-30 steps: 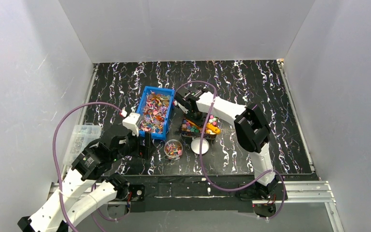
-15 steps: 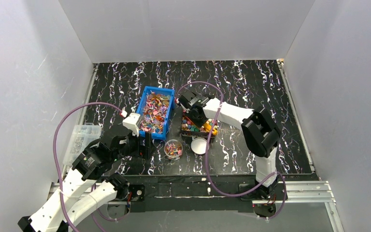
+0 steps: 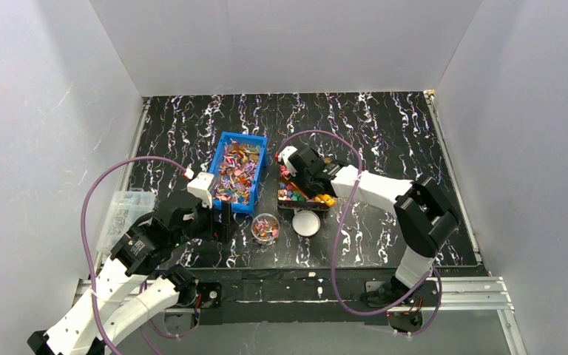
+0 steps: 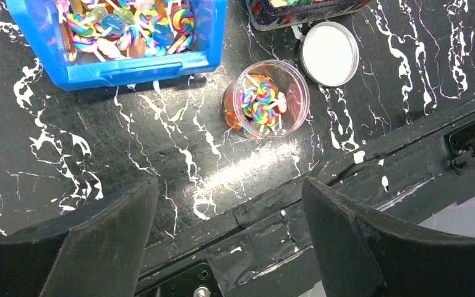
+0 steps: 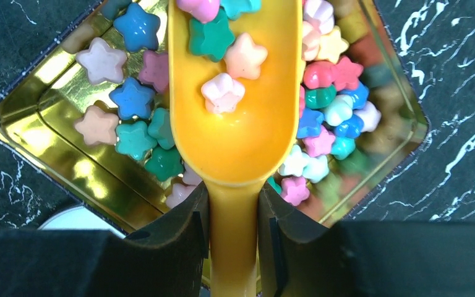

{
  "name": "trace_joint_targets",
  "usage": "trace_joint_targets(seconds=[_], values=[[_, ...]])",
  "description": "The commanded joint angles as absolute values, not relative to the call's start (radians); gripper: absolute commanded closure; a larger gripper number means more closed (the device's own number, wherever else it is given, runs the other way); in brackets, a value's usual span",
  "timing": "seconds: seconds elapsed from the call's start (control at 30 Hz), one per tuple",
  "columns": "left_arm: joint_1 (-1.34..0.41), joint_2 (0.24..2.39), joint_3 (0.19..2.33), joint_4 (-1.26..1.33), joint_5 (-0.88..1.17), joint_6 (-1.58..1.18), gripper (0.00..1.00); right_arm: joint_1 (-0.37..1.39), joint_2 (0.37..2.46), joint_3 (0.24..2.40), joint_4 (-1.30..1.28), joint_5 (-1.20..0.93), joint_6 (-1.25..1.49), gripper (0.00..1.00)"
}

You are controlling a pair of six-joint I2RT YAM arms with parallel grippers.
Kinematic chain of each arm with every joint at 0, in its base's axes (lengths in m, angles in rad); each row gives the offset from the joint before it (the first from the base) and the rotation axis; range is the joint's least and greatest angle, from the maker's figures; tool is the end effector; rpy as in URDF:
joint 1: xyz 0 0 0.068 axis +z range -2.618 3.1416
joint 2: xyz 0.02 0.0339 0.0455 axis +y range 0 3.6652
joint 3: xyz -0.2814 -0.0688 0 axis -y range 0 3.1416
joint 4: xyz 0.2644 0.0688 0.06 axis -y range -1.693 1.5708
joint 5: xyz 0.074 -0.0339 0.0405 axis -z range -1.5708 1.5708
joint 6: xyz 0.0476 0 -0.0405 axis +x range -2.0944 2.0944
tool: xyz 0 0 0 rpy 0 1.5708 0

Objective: Pack the candies
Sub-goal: Scoop the fake candies from the storage box.

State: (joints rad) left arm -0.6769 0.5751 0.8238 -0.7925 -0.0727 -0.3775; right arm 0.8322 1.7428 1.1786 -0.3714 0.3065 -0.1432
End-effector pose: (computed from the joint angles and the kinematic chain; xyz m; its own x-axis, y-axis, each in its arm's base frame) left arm 0.1030 -0.0783 0.3269 -0.5873 0.0003 -0.8093 0.3870 0.8784 -0.2805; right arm 0.2762 0.2820 0.2040 -0.4530 -0.6996 -0.5526 -0.6558 0.6814 -0.3251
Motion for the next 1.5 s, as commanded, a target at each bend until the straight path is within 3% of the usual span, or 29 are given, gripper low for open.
trace_joint_targets(seconds=[0.0, 0.7, 1.13, 1.47], values=[[-0.674, 0.578, 0.809, -0.788, -0.102, -0.380, 0.14, 0.829, 1.647, 1.136, -0.221, 0.284, -0.189, 0.99], [-0.674, 0.593, 0.808, -0.789, -0.117, -0.382, 0.14, 0.803, 1.417, 0.948, -0.178, 0.249, -0.238, 0.99], [-0.675, 0.571, 0.810, -0.790, -0.134, -0.386, 0.14, 0.808, 1.263, 0.975, -0.384, 0.144, -0.194, 0.99], [-0.674, 0.538, 0.810, -0.791, -0.144, -0.390, 0.13, 0.912, 1.195, 1.046, -0.582, 0.109, -0.162, 0.99]])
